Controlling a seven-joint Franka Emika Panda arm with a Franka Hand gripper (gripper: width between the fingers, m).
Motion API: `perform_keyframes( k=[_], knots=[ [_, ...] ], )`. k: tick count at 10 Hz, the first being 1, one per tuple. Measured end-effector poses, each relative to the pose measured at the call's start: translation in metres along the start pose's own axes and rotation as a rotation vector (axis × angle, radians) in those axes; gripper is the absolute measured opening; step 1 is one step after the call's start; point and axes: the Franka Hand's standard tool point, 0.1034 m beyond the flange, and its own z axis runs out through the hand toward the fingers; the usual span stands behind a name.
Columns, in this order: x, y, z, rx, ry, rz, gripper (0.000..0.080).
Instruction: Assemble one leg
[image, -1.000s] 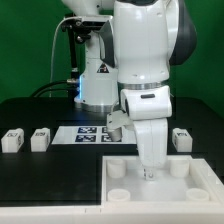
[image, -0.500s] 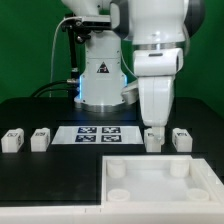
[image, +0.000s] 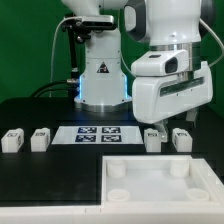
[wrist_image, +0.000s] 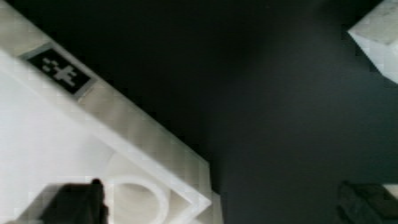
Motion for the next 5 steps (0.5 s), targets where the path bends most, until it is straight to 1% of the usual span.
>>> perform_keyframes(
  k=[1,3,4,5],
  knots=[
    [-0.001,-0.005,0.0,0.008,-0.001,0.18,0.0649],
    [-0.004,-0.03,-0.001,0.019,-0.018,0.458,0.0649],
    [-0.005,-0.038,0.0,0.025,-0.025,0.557,0.0649],
    [-0.006,-0.042,0.003,0.033,-0.032,0.674,0.0649]
  ],
)
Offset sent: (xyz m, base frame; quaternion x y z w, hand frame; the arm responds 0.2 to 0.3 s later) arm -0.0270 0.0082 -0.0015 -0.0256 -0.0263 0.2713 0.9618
